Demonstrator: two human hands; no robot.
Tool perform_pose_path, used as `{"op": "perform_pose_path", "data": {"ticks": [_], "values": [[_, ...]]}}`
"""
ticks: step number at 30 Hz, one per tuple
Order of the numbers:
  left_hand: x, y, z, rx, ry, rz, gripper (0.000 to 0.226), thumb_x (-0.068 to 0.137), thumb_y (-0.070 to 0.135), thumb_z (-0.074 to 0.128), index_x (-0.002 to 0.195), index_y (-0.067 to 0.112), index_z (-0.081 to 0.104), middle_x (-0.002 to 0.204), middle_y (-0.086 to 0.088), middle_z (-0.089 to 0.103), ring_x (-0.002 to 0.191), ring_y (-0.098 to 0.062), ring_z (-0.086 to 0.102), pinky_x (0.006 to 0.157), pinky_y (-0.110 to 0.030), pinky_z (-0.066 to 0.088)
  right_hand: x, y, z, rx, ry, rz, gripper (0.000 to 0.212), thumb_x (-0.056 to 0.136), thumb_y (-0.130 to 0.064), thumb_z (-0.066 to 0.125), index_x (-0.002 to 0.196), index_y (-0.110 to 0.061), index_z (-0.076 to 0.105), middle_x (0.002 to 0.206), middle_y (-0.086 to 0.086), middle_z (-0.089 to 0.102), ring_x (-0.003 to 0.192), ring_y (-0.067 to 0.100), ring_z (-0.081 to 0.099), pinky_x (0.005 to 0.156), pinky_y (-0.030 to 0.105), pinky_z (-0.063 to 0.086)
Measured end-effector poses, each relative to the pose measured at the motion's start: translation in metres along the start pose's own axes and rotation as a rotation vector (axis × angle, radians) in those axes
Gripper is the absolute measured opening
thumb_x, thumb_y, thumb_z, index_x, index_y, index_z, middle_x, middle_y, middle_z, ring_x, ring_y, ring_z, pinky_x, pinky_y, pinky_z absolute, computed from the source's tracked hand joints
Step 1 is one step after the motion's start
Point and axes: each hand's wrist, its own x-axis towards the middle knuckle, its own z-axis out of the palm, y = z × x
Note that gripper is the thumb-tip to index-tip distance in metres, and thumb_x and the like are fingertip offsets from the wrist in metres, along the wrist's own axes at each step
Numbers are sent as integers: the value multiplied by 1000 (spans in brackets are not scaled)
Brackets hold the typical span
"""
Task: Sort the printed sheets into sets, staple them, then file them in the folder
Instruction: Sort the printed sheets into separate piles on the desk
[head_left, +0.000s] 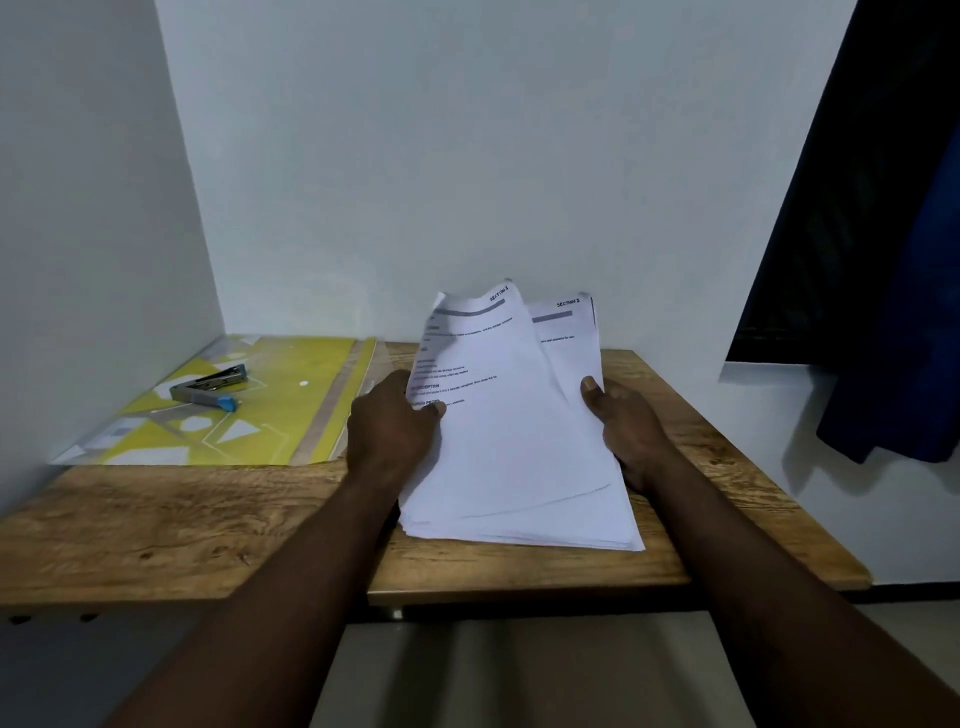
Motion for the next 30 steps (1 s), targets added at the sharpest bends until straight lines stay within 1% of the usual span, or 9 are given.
{"op": "perform_pose_path", "data": {"ticks": [2,6,9,14,18,21,24,27,30], "values": [[1,-3,-8,34,83,3,20,92,27,76,109,17,73,105,-1,75,93,-25,65,73,-29,42,0,0,2,1,9,11,33,110,-35,54,125,-9,69,111,9,80,95,25,78,77,37,63],[5,-12,-37,-62,157,-81,19,89,27,80,105,19,75,105,0,77,91,-23,68,75,-29,48,-2,-2,2,3,13,23,27,110,-34,54,106,-14,72,93,-1,80,79,15,79,62,28,62],[10,-25,-74,-50,185,-89,22,86,27,82,105,20,74,101,2,75,88,-20,68,72,-28,47,-3,-3,4,22,0,24,25,109,-32,55,106,-13,71,89,-1,79,72,14,78,57,27,61],[16,-59,-136,104,132,-140,43,81,25,86,119,17,69,115,0,72,95,-21,64,78,-31,46,-4,-2,7,18,-16,4,25,109,-33,55,106,-13,70,104,8,77,69,11,77,57,25,62],[16,-85,-168,265,99,-183,61,80,26,87,135,18,61,129,-7,69,116,-31,64,84,-33,46,-6,-2,6,-24,-15,-26,31,110,-34,54,122,-8,66,108,10,74,65,6,75,55,23,60],[16,-93,-179,365,89,-139,67,81,25,86,141,20,57,131,-11,69,121,-36,63,89,-36,48,-10,-5,7,-29,-11,-36,38,110,-34,52,131,-3,63,116,14,70,65,8,74,51,19,57],[18,-92,-180,504,12,-71,60,83,28,81,137,24,56,125,-11,70,117,-39,63,87,-39,49,-18,-11,11,-8,-7,-41,42,111,-30,49,136,2,59,120,16,65,58,2,72,48,15,54],[22,-92,-177,624,-7,5,44,83,31,74,121,21,54,111,-12,71,105,-41,66,76,-37,44,-26,-17,16,-10,-13,-46,40,113,-25,46,135,5,58,116,16,63,49,-5,66,44,12,49],[23,-92,-174,643,-18,33,38,85,30,73,115,21,53,108,-12,70,103,-41,66,75,-37,42,-28,-16,15,-38,-9,-57,39,112,-26,47,133,5,59,102,11,66,49,-5,66,44,11,48]]}}
